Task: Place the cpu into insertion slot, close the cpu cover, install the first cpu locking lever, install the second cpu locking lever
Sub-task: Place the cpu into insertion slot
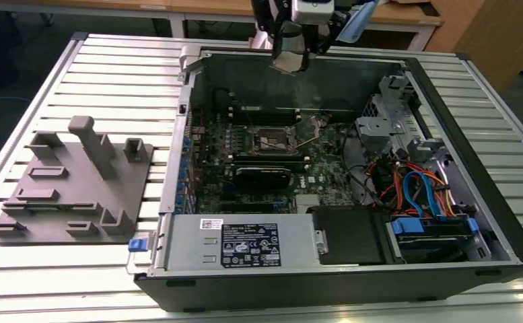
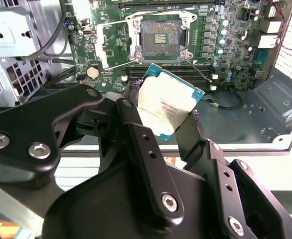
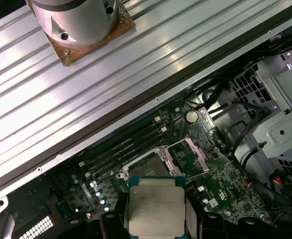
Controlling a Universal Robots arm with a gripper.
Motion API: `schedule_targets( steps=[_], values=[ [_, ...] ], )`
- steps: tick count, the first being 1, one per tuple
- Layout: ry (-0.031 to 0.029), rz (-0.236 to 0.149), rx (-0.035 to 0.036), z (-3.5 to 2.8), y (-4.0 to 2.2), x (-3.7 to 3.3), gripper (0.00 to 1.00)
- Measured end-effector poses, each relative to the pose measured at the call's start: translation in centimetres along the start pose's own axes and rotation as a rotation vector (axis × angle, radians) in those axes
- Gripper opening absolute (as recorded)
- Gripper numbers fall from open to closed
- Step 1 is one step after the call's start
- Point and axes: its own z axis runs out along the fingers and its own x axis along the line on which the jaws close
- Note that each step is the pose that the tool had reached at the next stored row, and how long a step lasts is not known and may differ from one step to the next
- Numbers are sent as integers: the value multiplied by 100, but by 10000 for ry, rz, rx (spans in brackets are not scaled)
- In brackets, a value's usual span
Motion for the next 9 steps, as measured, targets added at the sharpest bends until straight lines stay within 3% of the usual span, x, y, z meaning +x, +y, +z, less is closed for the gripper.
schedule_targets(
  steps=[5,9],
  values=[
    [-41,465,-7,2,0,0,54],
    [-101,1138,-14,6,0,0,54]
  ],
)
